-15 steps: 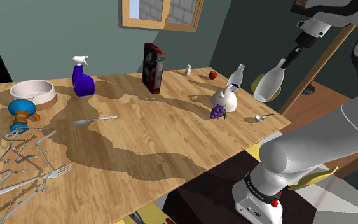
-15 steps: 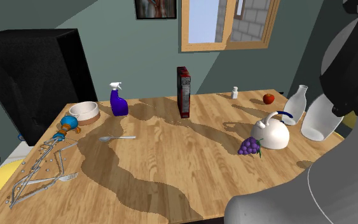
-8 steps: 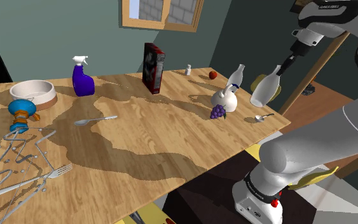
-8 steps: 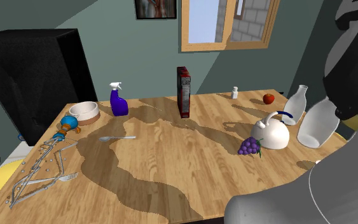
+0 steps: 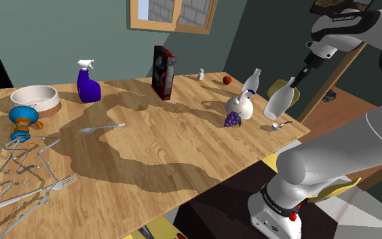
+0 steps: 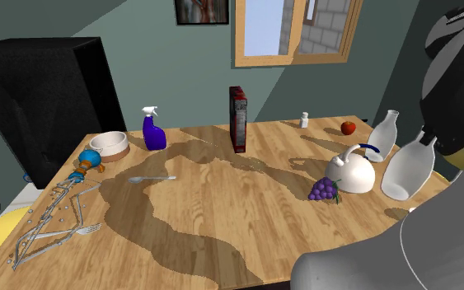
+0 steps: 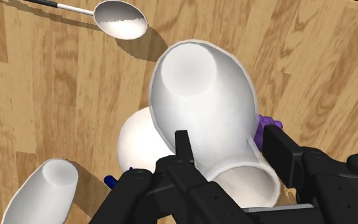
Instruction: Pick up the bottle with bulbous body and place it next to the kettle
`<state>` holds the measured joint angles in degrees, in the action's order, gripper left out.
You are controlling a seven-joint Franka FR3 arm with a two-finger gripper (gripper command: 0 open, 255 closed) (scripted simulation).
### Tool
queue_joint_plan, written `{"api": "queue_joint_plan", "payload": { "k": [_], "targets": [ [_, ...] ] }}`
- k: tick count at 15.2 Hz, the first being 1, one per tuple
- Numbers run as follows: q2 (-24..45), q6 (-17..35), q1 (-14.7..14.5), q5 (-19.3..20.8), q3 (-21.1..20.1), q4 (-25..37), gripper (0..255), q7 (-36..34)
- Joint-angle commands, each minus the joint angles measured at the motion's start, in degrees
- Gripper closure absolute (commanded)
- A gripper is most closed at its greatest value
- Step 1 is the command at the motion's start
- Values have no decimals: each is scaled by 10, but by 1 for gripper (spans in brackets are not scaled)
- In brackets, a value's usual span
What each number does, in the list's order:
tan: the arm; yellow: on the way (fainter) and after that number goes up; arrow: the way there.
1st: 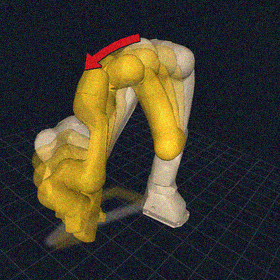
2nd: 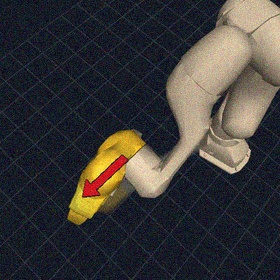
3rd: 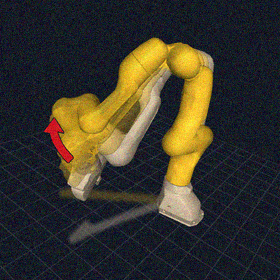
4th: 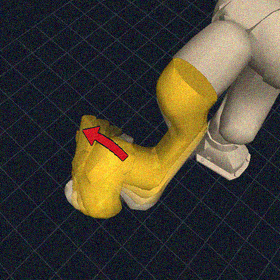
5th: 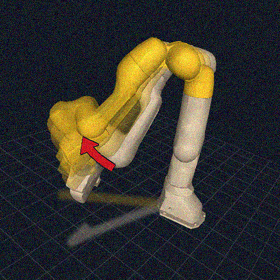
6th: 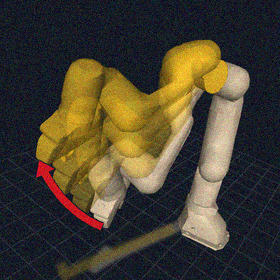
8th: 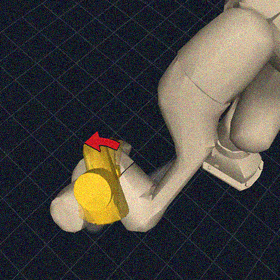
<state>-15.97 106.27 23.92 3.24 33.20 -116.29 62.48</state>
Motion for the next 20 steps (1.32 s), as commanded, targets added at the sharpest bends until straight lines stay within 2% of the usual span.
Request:
{"api": "queue_joint_plan", "payload": {
  "k": [1, 20],
  "targets": [
    [1, 17, 0, 0, 1, -16, 255, 1],
    [39, 168, 0, -17, 23, -135, 255, 27]
  ]
}}
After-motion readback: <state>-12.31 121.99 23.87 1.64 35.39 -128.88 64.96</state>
